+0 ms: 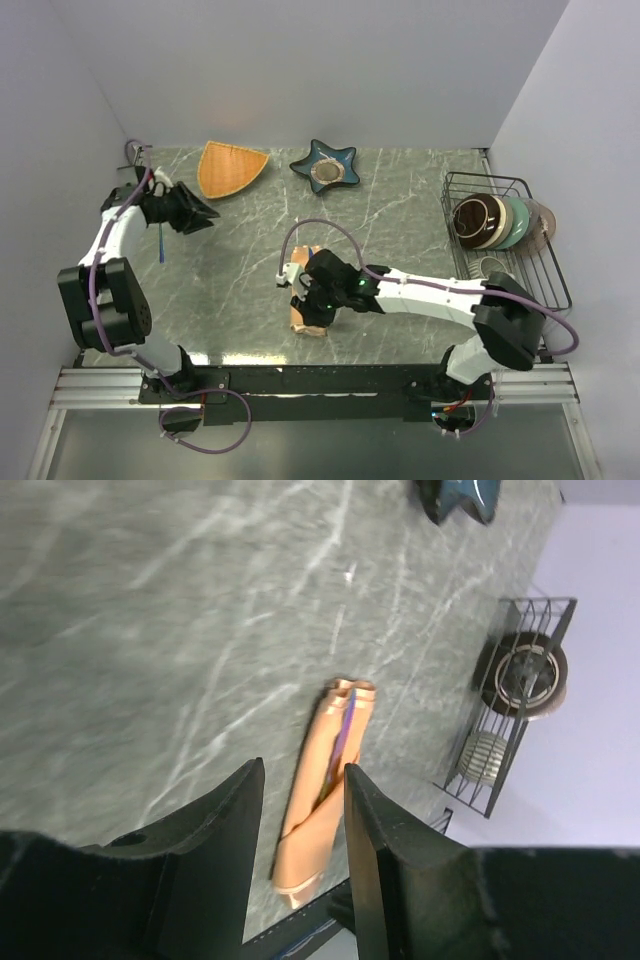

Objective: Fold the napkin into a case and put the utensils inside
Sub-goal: Pick up the spoon from the corner of the board.

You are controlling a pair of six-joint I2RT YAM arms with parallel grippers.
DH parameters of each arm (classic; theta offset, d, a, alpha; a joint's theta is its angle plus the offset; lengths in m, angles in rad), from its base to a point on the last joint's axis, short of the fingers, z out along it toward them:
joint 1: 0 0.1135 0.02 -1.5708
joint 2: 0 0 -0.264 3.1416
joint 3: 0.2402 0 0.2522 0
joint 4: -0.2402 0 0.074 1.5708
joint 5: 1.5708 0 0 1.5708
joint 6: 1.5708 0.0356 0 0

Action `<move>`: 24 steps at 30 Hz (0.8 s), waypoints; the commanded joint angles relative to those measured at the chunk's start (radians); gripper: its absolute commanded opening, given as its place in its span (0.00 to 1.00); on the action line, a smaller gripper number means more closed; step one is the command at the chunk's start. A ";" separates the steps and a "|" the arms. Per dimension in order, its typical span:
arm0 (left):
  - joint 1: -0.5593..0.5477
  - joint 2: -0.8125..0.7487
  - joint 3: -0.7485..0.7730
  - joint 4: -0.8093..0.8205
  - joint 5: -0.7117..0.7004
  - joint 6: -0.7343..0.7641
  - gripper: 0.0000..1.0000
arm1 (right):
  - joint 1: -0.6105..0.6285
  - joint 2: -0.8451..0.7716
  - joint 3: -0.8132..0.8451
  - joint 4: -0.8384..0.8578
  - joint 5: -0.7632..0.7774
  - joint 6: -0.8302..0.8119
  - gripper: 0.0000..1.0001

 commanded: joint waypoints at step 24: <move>0.250 0.252 0.446 -0.334 -0.451 0.642 0.51 | 0.007 0.093 0.203 -0.002 0.110 -0.014 0.48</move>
